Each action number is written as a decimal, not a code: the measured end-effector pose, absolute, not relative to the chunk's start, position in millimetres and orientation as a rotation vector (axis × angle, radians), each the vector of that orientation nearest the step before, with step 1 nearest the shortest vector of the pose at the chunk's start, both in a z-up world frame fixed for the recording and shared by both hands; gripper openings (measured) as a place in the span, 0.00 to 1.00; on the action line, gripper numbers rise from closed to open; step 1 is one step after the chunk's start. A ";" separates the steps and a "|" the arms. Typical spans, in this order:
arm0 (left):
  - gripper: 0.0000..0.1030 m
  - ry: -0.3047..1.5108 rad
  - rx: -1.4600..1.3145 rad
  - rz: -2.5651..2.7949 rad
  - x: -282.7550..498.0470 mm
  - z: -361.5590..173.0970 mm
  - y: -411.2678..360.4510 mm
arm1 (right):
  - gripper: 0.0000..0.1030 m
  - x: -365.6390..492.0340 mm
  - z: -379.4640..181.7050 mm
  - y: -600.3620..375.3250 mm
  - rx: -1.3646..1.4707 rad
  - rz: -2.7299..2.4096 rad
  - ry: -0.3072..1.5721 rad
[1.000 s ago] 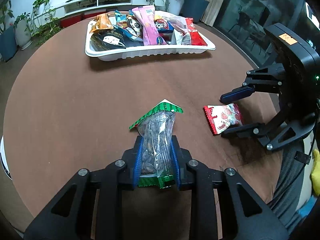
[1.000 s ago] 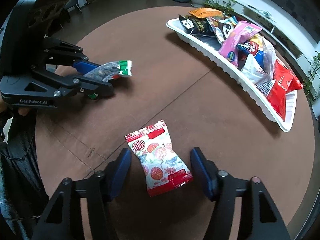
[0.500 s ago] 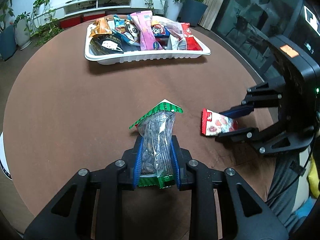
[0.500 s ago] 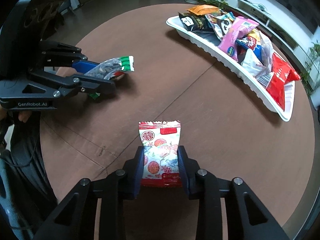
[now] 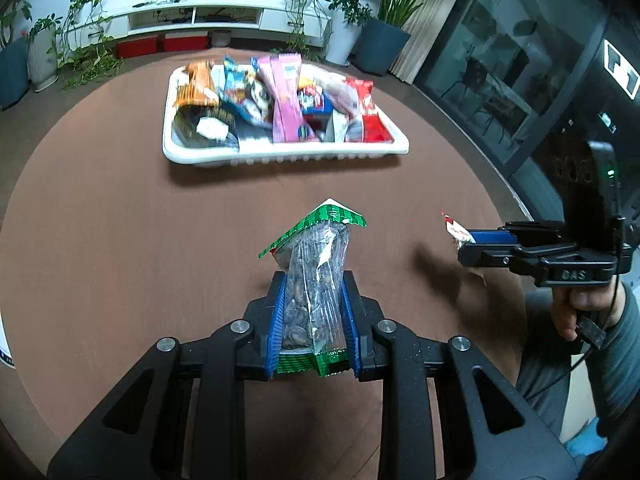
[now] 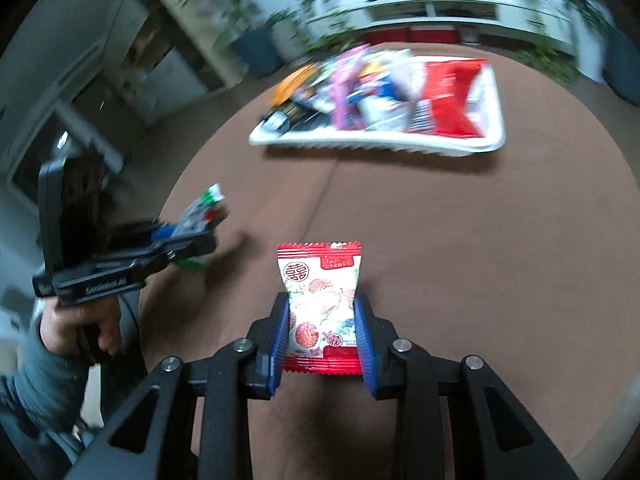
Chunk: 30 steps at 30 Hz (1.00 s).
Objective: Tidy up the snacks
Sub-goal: 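Carry both packets to the white tray and release them inside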
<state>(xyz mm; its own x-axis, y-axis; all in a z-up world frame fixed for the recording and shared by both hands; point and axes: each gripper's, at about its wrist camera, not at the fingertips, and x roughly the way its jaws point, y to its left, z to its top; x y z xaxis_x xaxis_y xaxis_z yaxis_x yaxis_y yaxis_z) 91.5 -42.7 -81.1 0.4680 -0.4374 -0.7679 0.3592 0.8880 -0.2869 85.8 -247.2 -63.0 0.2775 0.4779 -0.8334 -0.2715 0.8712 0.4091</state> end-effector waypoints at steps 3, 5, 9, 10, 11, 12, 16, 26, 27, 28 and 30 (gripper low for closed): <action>0.23 0.943 -0.092 -0.489 106.4 -66.6 -43.1 | 0.32 99.1 -57.4 -268.8 0.244 0.448 1.169; 0.23 0.925 -0.093 -0.484 119.1 -57.3 -43.0 | 0.32 109.1 -50.6 -280.1 0.275 0.404 1.145; 0.23 0.878 -0.101 -0.459 149.0 -34.4 -41.3 | 0.32 134.7 -31.9 -291.2 0.321 0.351 1.087; 0.23 0.866 -0.096 -0.450 159.7 -27.4 -42.8 | 0.32 143.8 -25.2 -293.4 0.333 0.341 1.067; 0.23 0.860 -0.093 -0.446 168.3 -22.5 -43.9 | 0.32 151.3 -21.4 -294.3 0.340 0.335 1.055; 0.23 0.857 -0.090 -0.443 174.3 -20.1 -45.2 | 0.32 161.9 -15.1 -295.3 0.351 0.326 1.036; 0.23 0.852 -0.079 -0.424 208.1 -10.6 -51.4 | 0.32 203.2 -2.7 -287.7 0.369 0.316 0.996; 0.23 0.884 -0.068 -0.392 265.1 -33.7 -68.6 | 0.32 280.7 -26.4 -252.4 0.349 0.293 1.042; 0.23 0.891 -0.069 -0.386 268.7 -38.5 -68.4 | 0.32 285.9 -30.1 -250.4 0.346 0.288 1.048; 0.23 0.896 -0.071 -0.382 271.0 -41.7 -68.3 | 0.32 290.0 -34.2 -248.2 0.343 0.282 1.052; 0.23 0.903 -0.077 -0.371 274.6 -49.8 -67.2 | 0.32 297.4 -41.6 -245.6 0.334 0.274 1.062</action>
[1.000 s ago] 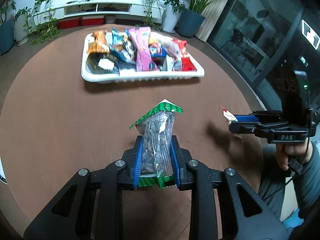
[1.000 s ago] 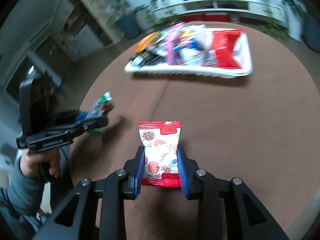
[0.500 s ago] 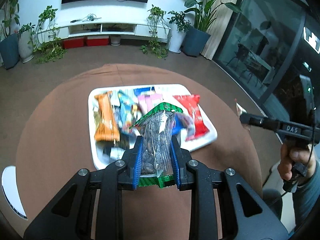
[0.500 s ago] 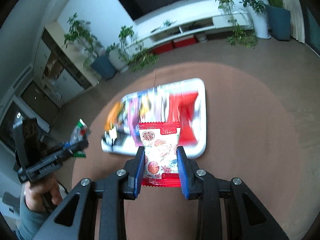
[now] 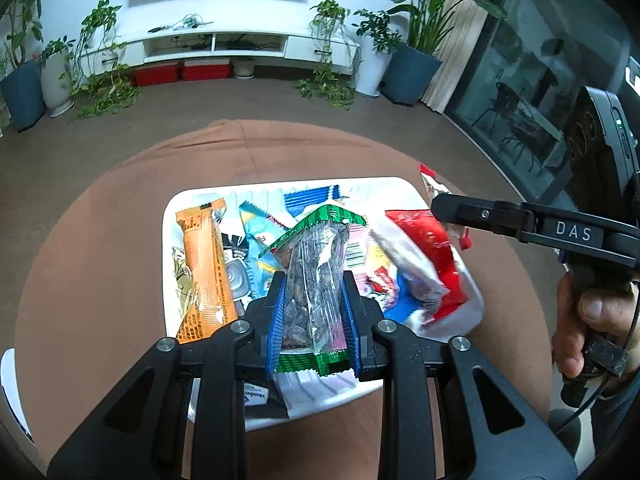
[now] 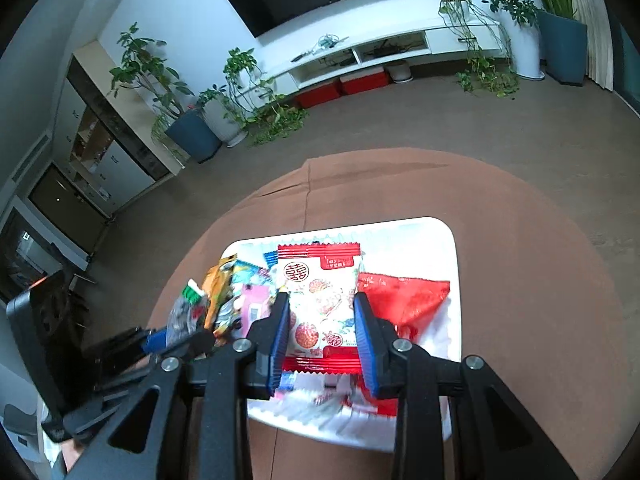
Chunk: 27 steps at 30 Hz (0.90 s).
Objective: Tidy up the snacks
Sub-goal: 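Carry both packets to the white tray and release them inside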
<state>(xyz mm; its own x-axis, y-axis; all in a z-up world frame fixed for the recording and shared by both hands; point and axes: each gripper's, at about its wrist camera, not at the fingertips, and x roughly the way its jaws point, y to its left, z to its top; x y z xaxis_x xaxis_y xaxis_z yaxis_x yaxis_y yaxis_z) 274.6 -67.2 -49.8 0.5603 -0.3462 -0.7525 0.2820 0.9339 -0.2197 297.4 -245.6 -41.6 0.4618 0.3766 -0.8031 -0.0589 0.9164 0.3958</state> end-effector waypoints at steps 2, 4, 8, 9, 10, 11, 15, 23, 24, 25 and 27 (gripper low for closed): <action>0.23 0.909 -0.082 -0.361 281.0 -55.7 -67.7 | 0.32 303.1 -48.6 -243.1 0.327 0.269 1.073; 0.23 0.913 -0.080 -0.361 289.6 -62.9 -69.3 | 0.32 307.6 -55.4 -240.9 0.313 0.263 1.083; 0.23 0.934 -0.072 -0.359 298.2 -74.9 -72.5 | 0.33 314.3 -66.4 -237.3 0.283 0.259 1.106; 0.25 0.934 -0.074 -0.357 299.0 -76.4 -72.2 | 0.33 314.5 -67.9 -236.6 0.276 0.257 1.110; 0.25 0.933 -0.076 -0.358 301.0 -77.6 -73.2 | 0.33 316.0 -69.8 -235.7 0.271 0.256 1.113; 0.25 0.931 -0.075 -0.357 303.6 -79.2 -73.2 | 0.33 316.9 -71.4 -235.1 0.269 0.257 1.116; 0.25 0.930 -0.059 -0.352 306.1 -81.5 -75.4 | 0.34 317.0 -77.0 -232.8 0.247 0.257 1.126; 0.44 0.927 -0.050 -0.339 299.6 -81.4 -82.5 | 0.36 315.0 -75.5 -230.2 0.226 0.252 1.122; 0.44 0.928 -0.054 -0.338 300.0 -81.9 -82.2 | 0.36 314.0 -74.9 -229.7 0.225 0.251 1.122; 0.44 0.926 -0.054 -0.337 300.2 -81.6 -81.8 | 0.36 313.4 -74.7 -230.0 0.225 0.249 1.123; 0.45 0.926 -0.053 -0.338 301.0 -81.8 -81.1 | 0.37 313.5 -74.8 -229.9 0.223 0.249 1.122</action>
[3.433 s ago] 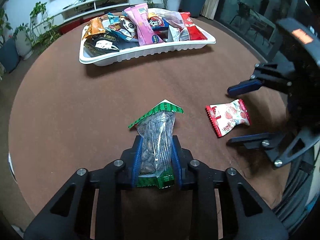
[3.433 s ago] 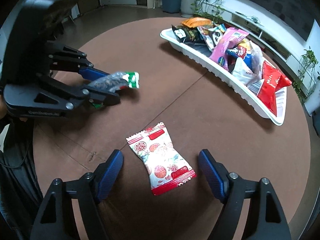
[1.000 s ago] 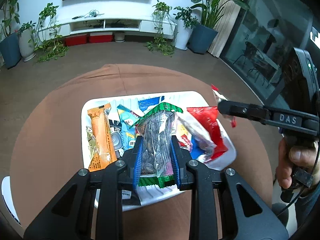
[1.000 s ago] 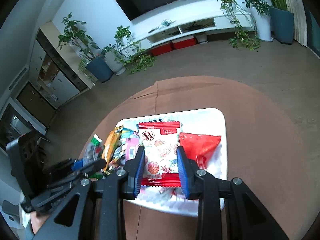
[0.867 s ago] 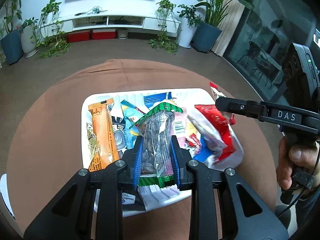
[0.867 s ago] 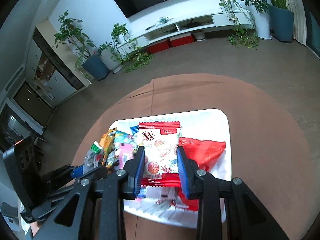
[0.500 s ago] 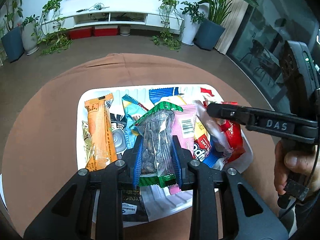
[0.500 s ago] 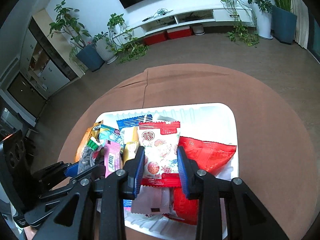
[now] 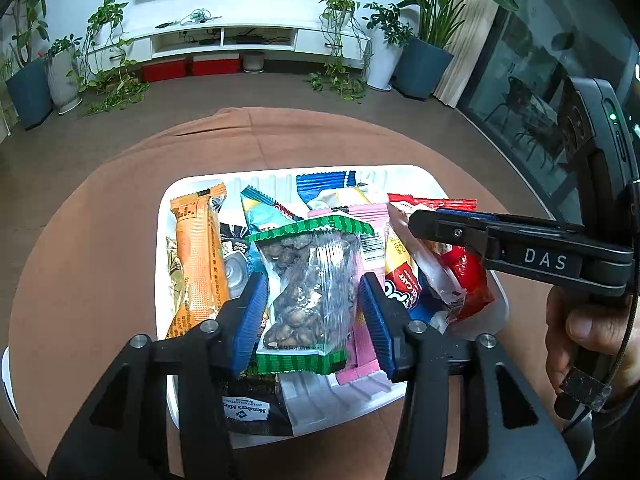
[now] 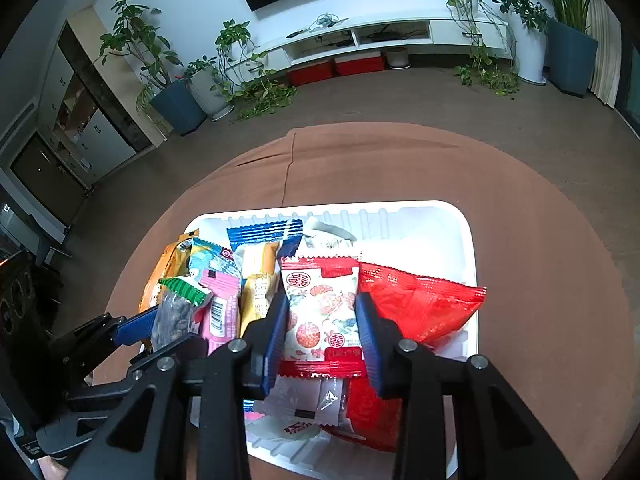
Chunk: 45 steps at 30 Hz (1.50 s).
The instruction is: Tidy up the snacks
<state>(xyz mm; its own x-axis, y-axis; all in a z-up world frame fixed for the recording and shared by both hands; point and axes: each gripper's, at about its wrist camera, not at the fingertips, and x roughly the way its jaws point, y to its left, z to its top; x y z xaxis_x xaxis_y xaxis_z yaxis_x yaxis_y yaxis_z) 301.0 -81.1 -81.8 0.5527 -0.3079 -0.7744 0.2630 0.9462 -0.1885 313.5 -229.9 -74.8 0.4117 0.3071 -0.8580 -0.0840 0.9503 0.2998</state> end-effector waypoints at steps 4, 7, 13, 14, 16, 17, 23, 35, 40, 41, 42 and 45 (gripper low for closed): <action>0.45 0.922 -0.055 -0.339 298.1 -81.9 -80.2 | 0.39 311.4 -73.9 -231.1 0.224 0.246 1.116; 0.45 0.917 -0.056 -0.338 296.1 -81.9 -79.1 | 0.41 309.0 -72.9 -231.0 0.219 0.245 1.110; 0.57 0.893 -0.067 -0.331 284.1 -75.8 -75.4 | 0.50 302.3 -63.3 -233.6 0.217 0.225 1.084; 0.58 0.890 -0.067 -0.328 282.5 -74.6 -74.6 | 0.52 300.8 -60.8 -234.0 0.217 0.222 1.078; 0.63 0.883 -0.069 -0.324 278.3 -71.4 -73.6 | 0.60 297.6 -55.2 -235.7 0.220 0.216 1.064; 0.67 0.876 -0.071 -0.323 275.6 -69.2 -72.7 | 0.60 295.5 -52.0 -236.8 0.223 0.214 1.055; 0.97 0.817 -0.058 -0.281 247.1 -51.5 -65.1 | 0.72 273.5 -30.7 -242.7 0.232 0.202 0.992; 1.00 0.568 0.193 0.014 121.1 -5.6 -81.3 | 1.00 123.2 51.2 -250.3 0.238 0.148 0.509; 1.00 0.513 0.167 0.144 68.1 9.7 -76.8 | 1.00 62.1 94.9 -252.0 0.225 0.072 0.294; 1.00 0.521 0.159 0.129 59.1 11.3 -76.8 | 1.00 52.4 102.8 -251.6 0.225 0.042 0.265; 1.00 0.524 0.154 0.126 53.1 12.0 -77.0 | 1.00 43.8 111.0 -252.2 0.227 0.018 0.236; 1.00 0.534 0.128 0.114 32.4 13.9 -76.7 | 1.00 14.9 132.7 -253.3 0.229 -0.035 0.156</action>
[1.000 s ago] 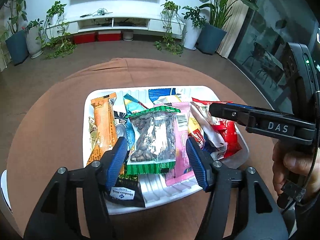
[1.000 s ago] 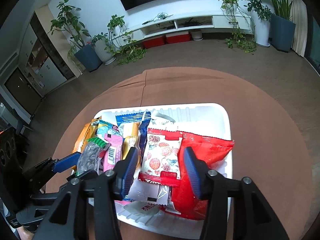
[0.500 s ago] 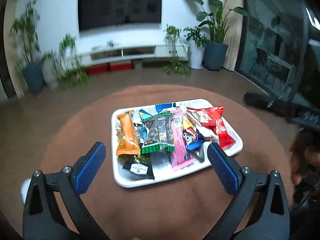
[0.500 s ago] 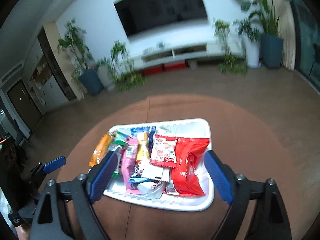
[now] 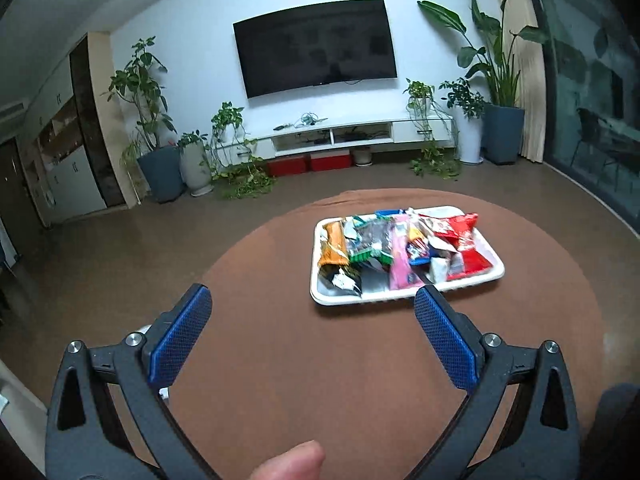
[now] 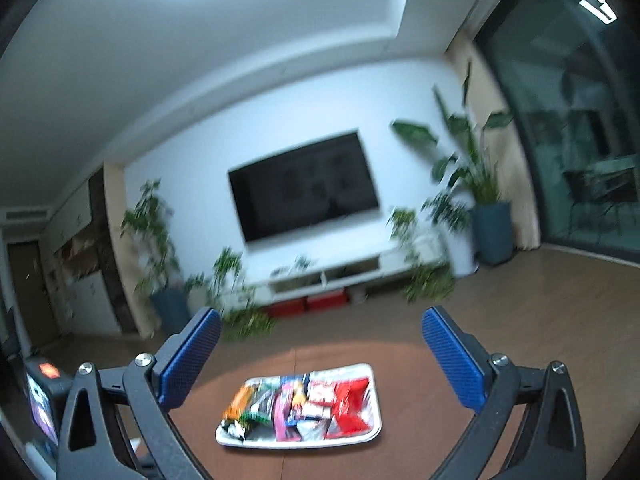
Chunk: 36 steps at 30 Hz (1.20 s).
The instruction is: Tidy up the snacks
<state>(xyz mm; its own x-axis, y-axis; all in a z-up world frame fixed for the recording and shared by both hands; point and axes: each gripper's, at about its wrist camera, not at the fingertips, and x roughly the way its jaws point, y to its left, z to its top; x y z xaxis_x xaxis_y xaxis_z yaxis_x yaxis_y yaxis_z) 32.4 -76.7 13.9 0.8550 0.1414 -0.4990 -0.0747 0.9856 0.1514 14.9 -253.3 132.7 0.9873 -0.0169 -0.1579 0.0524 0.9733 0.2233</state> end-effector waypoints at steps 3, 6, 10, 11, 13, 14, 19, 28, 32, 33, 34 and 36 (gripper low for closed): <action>1.00 0.549 0.093 0.092 11.1 13.6 -76.6 | 1.00 -12.6 144.2 -252.4 0.226 -0.048 0.119; 1.00 0.552 0.086 0.063 -11.7 11.0 -81.9 | 1.00 -20.9 141.0 -248.9 0.226 -0.047 0.211; 1.00 0.573 0.058 0.022 -38.1 7.2 -85.9 | 1.00 -23.4 117.2 -240.9 0.193 -0.015 0.365; 1.00 0.577 0.057 0.019 -41.4 5.9 -87.2 | 1.00 -27.0 110.5 -238.8 0.180 -0.021 0.380; 1.00 0.590 0.061 0.012 -45.1 1.7 -90.7 | 1.00 -32.1 98.4 -235.5 0.159 -0.031 0.414; 1.00 0.599 0.063 0.008 -49.0 -0.5 -93.0 | 1.00 -33.2 93.0 -235.0 0.155 -0.035 0.439; 1.00 0.632 0.047 -0.004 -51.4 -5.4 -94.1 | 1.00 -32.0 68.2 -237.4 0.152 -0.091 0.578; 1.00 0.715 0.013 0.016 -35.9 -21.9 -80.7 | 1.00 -29.8 37.2 -238.5 0.177 -0.145 0.727; 1.00 0.734 0.004 0.022 -32.1 -28.1 -75.5 | 1.00 -32.0 34.4 -230.4 0.143 -0.136 0.736; 1.00 0.737 0.002 0.022 -29.1 -29.4 -75.3 | 1.00 -30.5 34.9 -228.6 0.137 -0.134 0.738; 1.00 0.740 0.000 0.022 -27.8 -30.8 -74.6 | 1.00 -29.4 34.0 -225.9 0.131 -0.130 0.741; 1.00 0.748 -0.002 0.023 -23.9 -34.2 -73.8 | 1.00 -27.7 32.4 -222.2 0.125 -0.123 0.749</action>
